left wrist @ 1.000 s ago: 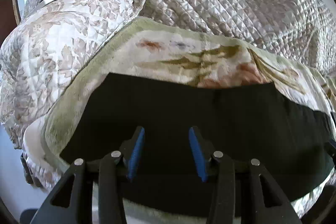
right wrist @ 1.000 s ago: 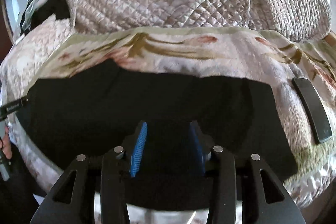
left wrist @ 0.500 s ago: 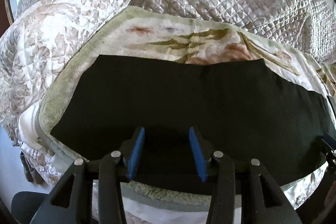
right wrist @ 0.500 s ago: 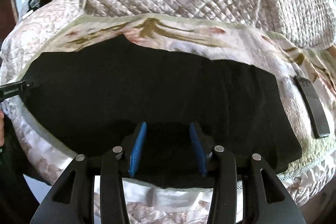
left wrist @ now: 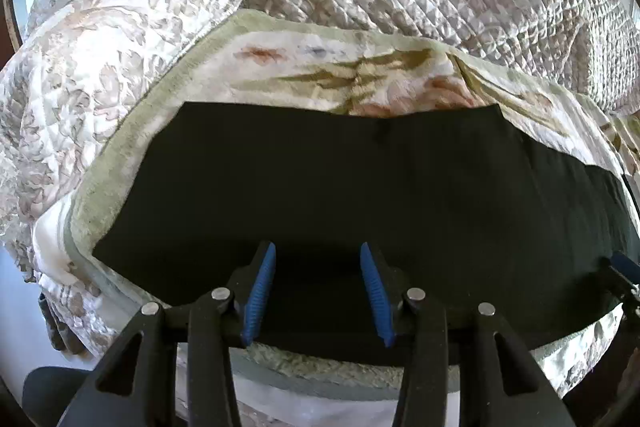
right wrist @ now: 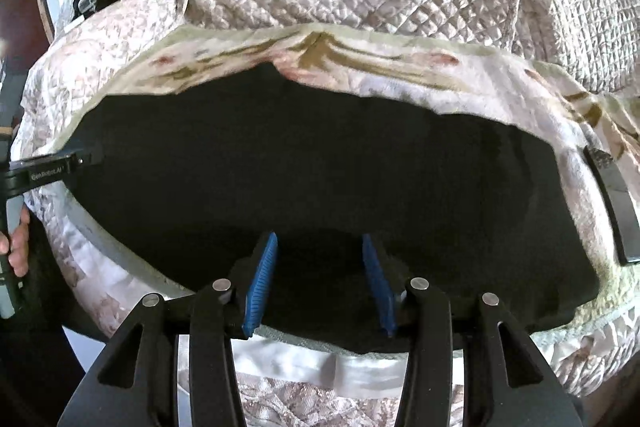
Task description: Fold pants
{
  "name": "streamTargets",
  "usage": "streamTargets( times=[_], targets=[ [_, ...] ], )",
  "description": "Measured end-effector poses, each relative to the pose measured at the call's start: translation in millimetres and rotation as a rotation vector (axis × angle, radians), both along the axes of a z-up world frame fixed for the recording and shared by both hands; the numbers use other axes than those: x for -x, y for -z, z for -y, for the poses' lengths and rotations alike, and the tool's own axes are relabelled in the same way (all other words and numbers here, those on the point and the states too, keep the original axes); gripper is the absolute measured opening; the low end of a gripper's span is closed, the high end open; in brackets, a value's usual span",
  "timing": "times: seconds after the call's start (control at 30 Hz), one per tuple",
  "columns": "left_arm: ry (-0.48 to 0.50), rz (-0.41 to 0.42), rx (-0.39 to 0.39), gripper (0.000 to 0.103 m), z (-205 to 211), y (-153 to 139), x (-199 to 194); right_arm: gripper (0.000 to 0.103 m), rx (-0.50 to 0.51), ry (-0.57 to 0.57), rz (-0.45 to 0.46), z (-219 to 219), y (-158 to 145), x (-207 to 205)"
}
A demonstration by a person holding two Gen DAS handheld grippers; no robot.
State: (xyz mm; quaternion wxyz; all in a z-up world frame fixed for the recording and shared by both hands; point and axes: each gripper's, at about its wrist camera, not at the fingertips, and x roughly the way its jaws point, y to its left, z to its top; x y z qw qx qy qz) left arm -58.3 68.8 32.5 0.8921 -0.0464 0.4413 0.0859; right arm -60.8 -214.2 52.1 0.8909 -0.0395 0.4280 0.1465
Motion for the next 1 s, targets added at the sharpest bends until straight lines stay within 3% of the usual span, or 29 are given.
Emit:
streamTargets(
  times=[0.43,0.53,1.0],
  targets=[
    [-0.052,0.005,0.0,0.047,-25,-3,-12,0.045,0.02,0.082,-0.019,20,4,-20],
    [-0.051,-0.023,0.003,0.047,-28,4,-17,0.045,0.025,0.078,-0.025,21,5,-23],
    [-0.059,0.004,0.012,0.047,-41,-10,-20,0.045,-0.017,0.024,-0.024,-1,-6,-24]
  ],
)
